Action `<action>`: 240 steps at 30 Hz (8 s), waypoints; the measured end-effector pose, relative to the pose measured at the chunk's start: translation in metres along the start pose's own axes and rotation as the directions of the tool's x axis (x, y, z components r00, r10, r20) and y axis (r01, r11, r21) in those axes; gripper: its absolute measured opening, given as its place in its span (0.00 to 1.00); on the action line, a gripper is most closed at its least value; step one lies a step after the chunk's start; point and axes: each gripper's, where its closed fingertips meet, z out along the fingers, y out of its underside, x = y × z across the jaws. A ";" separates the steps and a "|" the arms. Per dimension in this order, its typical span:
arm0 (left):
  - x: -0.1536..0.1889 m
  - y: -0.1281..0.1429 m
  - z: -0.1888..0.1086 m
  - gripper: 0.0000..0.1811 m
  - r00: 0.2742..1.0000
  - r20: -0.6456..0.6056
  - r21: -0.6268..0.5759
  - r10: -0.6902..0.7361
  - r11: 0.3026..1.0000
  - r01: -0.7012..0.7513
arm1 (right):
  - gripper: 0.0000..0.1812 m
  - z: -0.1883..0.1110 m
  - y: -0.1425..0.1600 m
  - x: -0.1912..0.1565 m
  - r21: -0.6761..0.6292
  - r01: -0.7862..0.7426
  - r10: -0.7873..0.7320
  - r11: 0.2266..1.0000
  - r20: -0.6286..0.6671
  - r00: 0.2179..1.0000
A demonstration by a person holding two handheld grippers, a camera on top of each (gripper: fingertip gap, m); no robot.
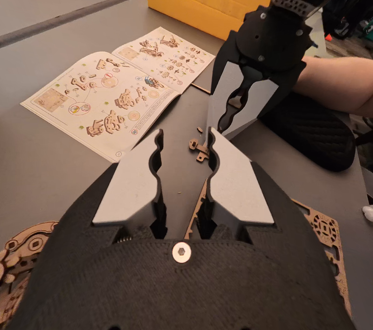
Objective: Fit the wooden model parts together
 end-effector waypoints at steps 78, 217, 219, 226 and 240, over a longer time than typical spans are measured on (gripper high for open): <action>0.034 0.054 0.028 0.04 0.830 -0.260 -0.493 0.492 0.671 -0.553 | 0.07 -0.004 0.019 -0.005 0.010 0.155 -0.153 0.988 -0.088 0.984; 0.011 0.057 0.020 0.08 0.931 -0.165 -0.353 0.325 0.862 -0.363 | 0.10 0.006 0.006 0.020 -0.014 0.293 -0.291 0.956 0.082 0.953; 0.010 0.057 0.020 0.07 0.932 -0.165 -0.349 0.324 0.864 -0.363 | 0.10 0.007 0.006 0.019 -0.010 0.286 -0.283 0.958 0.094 0.954; 0.008 0.056 0.021 0.05 0.926 -0.171 -0.341 0.337 0.861 -0.377 | 0.11 0.004 0.008 0.021 -0.019 0.279 -0.276 0.960 0.111 0.955; 0.010 0.056 0.023 0.07 0.921 -0.184 -0.334 0.344 0.859 -0.388 | 0.10 0.006 0.008 0.019 -0.019 0.291 -0.284 0.956 0.167 0.944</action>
